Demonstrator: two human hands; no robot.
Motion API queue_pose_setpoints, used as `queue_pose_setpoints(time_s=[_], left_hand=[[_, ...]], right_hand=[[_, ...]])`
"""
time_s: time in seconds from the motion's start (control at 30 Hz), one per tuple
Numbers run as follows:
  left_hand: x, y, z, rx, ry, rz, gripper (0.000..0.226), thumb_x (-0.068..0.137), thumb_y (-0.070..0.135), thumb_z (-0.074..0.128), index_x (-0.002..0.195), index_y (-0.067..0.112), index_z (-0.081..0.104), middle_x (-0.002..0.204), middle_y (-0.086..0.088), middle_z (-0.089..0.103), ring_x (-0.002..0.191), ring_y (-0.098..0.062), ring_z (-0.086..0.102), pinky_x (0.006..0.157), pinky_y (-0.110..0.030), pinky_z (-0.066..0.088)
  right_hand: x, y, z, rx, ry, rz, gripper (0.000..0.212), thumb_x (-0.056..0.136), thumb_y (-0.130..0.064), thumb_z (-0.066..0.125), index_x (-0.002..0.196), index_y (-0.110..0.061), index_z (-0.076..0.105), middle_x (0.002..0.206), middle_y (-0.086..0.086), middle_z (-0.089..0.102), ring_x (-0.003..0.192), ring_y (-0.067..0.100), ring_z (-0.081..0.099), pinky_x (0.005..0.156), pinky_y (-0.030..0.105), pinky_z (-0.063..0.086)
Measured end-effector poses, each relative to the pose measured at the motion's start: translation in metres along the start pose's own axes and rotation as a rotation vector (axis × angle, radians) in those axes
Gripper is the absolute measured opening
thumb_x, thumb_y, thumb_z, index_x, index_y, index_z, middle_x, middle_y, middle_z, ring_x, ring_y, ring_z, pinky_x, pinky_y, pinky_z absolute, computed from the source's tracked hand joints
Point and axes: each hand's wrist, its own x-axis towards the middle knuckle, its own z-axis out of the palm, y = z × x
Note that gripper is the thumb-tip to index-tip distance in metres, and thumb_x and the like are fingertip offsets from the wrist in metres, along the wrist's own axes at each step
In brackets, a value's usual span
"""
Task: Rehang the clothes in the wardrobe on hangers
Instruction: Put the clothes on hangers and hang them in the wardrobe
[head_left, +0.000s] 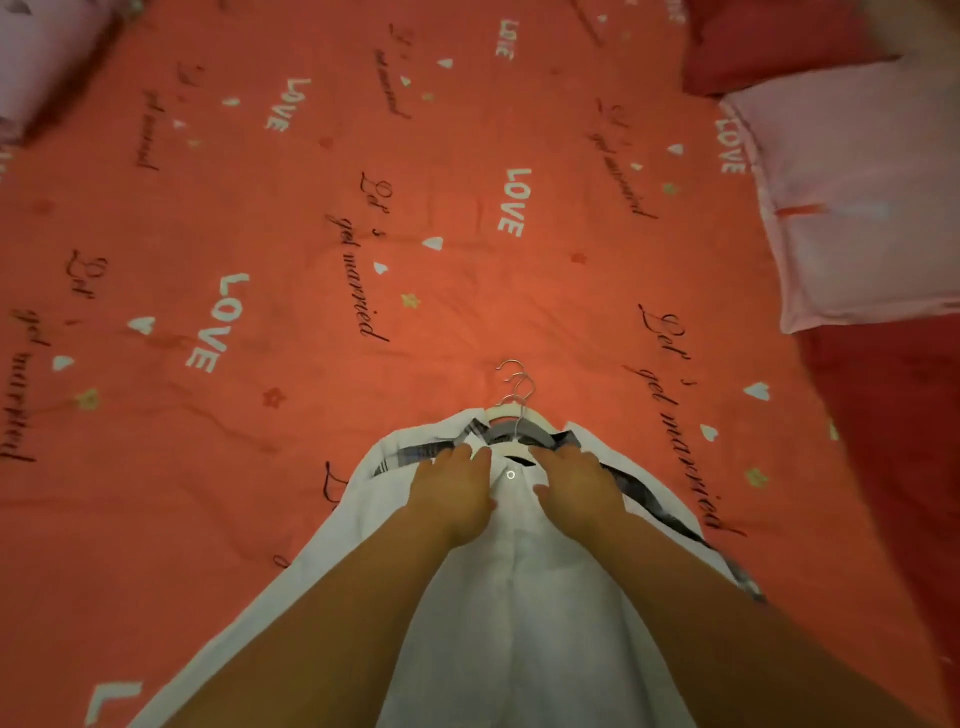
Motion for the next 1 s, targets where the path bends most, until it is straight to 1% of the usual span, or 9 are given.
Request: queue_pose_setpoints(time_s=[0.2, 0.37, 0.5, 0.63, 0.73, 0.8, 0.87, 0.93, 1.0], left_hand=[[0.060, -0.012, 0.041, -0.067, 0.031, -0.062, 0.059, 0.093, 0.037, 0.047, 0.144, 0.017, 0.025, 0.145, -0.008, 0.034, 0.130, -0.028, 0.034, 0.105, -0.039, 0.030], [0.073, -0.022, 0.064, -0.112, 0.087, -0.077, 0.056, 0.091, 0.038, 0.050, 0.139, 0.016, 0.031, 0.140, -0.006, 0.038, 0.126, -0.025, 0.037, 0.103, -0.036, 0.032], [0.065, -0.025, 0.069, -0.126, 0.134, -0.087, 0.056, 0.092, 0.039, 0.049, 0.139, 0.017, 0.030, 0.144, -0.006, 0.035, 0.129, -0.025, 0.033, 0.106, -0.036, 0.029], [0.044, -0.025, 0.052, -0.190, 0.266, -0.074, 0.063, 0.093, 0.039, 0.049, 0.146, 0.020, 0.022, 0.150, -0.005, 0.026, 0.135, -0.023, 0.026, 0.109, -0.034, 0.023], [0.017, -0.024, 0.031, -0.228, 0.369, -0.053, 0.065, 0.093, 0.038, 0.050, 0.148, 0.022, 0.019, 0.153, -0.004, 0.020, 0.138, -0.023, 0.021, 0.111, -0.033, 0.019], [-0.005, -0.025, 0.017, -0.221, 0.433, -0.014, 0.063, 0.092, 0.037, 0.051, 0.146, 0.021, 0.023, 0.151, -0.003, 0.023, 0.135, -0.023, 0.027, 0.108, -0.032, 0.023], [-0.033, -0.028, 0.004, -0.217, 0.496, 0.013, 0.062, 0.091, 0.036, 0.052, 0.144, 0.020, 0.026, 0.147, -0.001, 0.028, 0.131, -0.021, 0.032, 0.105, -0.031, 0.027], [-0.067, -0.033, -0.006, -0.223, 0.554, 0.021, 0.060, 0.091, 0.036, 0.052, 0.144, 0.021, 0.027, 0.145, 0.001, 0.032, 0.130, -0.018, 0.032, 0.104, -0.031, 0.027], [-0.107, -0.039, -0.013, -0.195, 0.595, 0.011, 0.059, 0.091, 0.039, 0.048, 0.144, 0.023, 0.026, 0.140, 0.004, 0.038, 0.128, -0.016, 0.033, 0.105, -0.033, 0.026]], right_hand=[[0.080, 0.013, 0.045, -0.062, 0.087, -0.068, 0.043, 0.098, -0.030, 0.040, 0.140, -0.019, 0.038, 0.136, 0.007, 0.046, 0.120, 0.028, 0.045, 0.097, 0.036, 0.035], [0.102, 0.018, 0.071, -0.098, 0.141, -0.031, 0.040, 0.096, -0.039, 0.043, 0.130, -0.020, 0.048, 0.134, 0.001, 0.049, 0.119, 0.024, 0.045, 0.097, 0.035, 0.031], [0.099, 0.019, 0.068, -0.099, 0.226, -0.066, 0.030, 0.095, -0.038, 0.042, 0.116, -0.023, 0.058, 0.116, -0.002, 0.061, 0.108, 0.020, 0.053, 0.091, 0.033, 0.032], [0.073, 0.010, 0.047, 0.037, 0.369, -0.146, 0.028, 0.093, -0.031, 0.049, 0.116, -0.018, 0.061, 0.110, 0.000, 0.066, 0.100, 0.021, 0.060, 0.085, 0.031, 0.034], [0.040, -0.007, 0.019, 0.116, 0.525, -0.268, 0.020, 0.078, -0.012, 0.069, 0.099, -0.012, 0.068, 0.092, 0.004, 0.070, 0.084, 0.025, 0.065, 0.070, 0.025, 0.032], [0.015, -0.022, 0.002, 0.147, 0.534, -0.340, 0.020, 0.075, -0.007, 0.069, 0.095, -0.011, 0.069, 0.090, 0.005, 0.070, 0.084, 0.026, 0.065, 0.071, 0.027, 0.035], [-0.014, -0.039, -0.013, 0.140, 0.559, -0.420, 0.019, 0.073, -0.005, 0.069, 0.092, -0.010, 0.070, 0.088, 0.006, 0.070, 0.081, 0.028, 0.066, 0.068, 0.035, 0.045], [-0.046, -0.061, -0.027, 0.116, 0.648, -0.499, 0.021, 0.066, -0.003, 0.076, 0.084, -0.009, 0.070, 0.079, 0.005, 0.069, 0.071, 0.027, 0.067, 0.060, 0.035, 0.050], [-0.082, -0.088, -0.041, 0.098, 0.747, -0.569, 0.019, 0.063, -0.005, 0.076, 0.080, -0.010, 0.070, 0.072, 0.002, 0.067, 0.064, 0.023, 0.066, 0.057, 0.031, 0.050]])
